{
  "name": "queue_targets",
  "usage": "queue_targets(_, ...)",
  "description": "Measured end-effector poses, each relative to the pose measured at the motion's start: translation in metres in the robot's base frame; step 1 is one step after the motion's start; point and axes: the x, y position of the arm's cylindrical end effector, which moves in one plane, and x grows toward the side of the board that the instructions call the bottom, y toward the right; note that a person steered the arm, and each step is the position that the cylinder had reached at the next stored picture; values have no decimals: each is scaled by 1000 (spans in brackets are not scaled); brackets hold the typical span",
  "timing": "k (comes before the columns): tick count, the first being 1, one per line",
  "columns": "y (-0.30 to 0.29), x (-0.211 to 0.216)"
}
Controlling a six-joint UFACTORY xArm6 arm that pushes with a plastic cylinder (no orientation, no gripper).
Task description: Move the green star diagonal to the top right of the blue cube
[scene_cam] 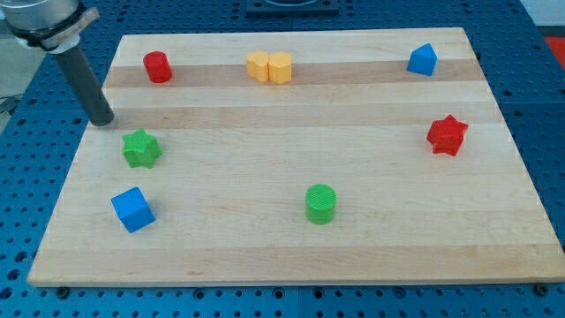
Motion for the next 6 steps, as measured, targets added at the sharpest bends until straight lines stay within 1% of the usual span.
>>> queue_targets(1,0,0)
queue_targets(2,0,64)
queue_targets(3,1,68)
queue_targets(4,18,68)
queue_targets(5,107,73)
queue_targets(6,156,83)
